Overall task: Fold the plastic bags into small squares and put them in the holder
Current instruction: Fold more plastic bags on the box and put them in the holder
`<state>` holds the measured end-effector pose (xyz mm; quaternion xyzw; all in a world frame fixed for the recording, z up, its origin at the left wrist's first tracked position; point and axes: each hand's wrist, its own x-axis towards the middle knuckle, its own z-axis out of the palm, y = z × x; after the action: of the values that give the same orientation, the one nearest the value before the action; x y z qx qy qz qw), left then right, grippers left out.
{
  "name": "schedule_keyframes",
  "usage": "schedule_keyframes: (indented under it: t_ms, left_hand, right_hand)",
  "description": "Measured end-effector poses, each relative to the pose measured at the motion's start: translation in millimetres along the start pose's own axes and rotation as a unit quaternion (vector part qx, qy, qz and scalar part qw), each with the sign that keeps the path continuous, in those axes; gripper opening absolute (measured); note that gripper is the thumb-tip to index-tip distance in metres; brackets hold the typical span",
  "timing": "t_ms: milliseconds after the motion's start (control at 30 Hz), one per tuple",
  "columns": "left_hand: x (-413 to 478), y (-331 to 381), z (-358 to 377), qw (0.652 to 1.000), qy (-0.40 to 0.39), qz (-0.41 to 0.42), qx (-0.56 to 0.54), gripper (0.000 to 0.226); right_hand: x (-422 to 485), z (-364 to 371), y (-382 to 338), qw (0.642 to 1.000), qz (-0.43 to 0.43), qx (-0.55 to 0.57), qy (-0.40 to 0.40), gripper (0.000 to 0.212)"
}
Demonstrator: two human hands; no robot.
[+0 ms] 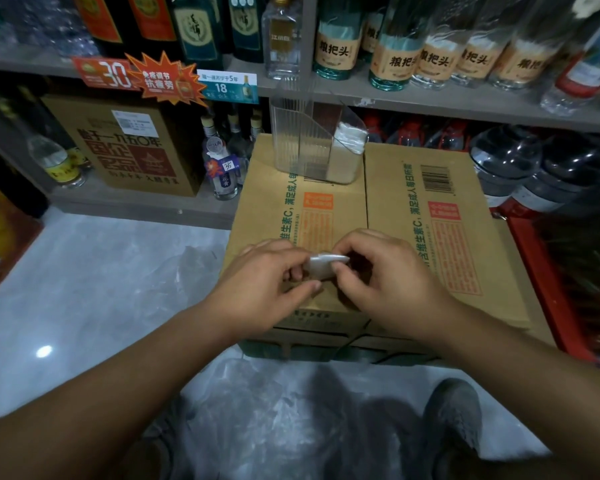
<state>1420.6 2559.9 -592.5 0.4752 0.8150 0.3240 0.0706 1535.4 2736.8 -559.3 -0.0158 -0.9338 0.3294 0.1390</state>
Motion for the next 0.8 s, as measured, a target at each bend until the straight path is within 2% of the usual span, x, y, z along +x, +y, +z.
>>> schedule_keyframes:
  t_ms: [133,233,300,400,500,633,733,800]
  left_hand:
    - [9,1,-2,1.000,0.012,-0.016,-0.009,0.022]
    - [14,3,-6,1.000,0.000,-0.029,-0.013,0.012]
    - [17,5,-5,0.999,0.003,-0.042,-0.014,0.013]
    - [23,7,-8,0.997,0.019,-0.073,-0.030,0.006]
    - [35,10,-23,0.988,0.053,-0.115,-0.093,0.026]
    - [62,5,-45,0.964,0.119,-0.171,-0.163,0.024]
    - [83,2,-48,0.943,0.148,-0.221,-0.202,0.029]
    - [96,0,-48,0.947,0.144,-0.235,-0.167,0.047]
  right_hand:
    - [8,-2,-3,0.999,0.036,0.030,0.005,0.003]
    - [15,-4,-2,0.999,0.036,0.008,-0.007,0.005]
    - [19,-7,-4,0.999,0.033,-0.009,-0.012,0.005]
    - [29,-22,-8,0.998,0.068,0.008,0.000,0.006]
    - [51,-45,-6,0.991,0.114,0.031,0.070,0.005]
    - [93,-73,16,0.972,0.137,-0.015,0.192,0.004]
    - [127,-83,40,0.969,0.133,-0.048,0.205,0.006]
    - [146,-84,54,0.970,0.123,-0.069,0.198,0.006]
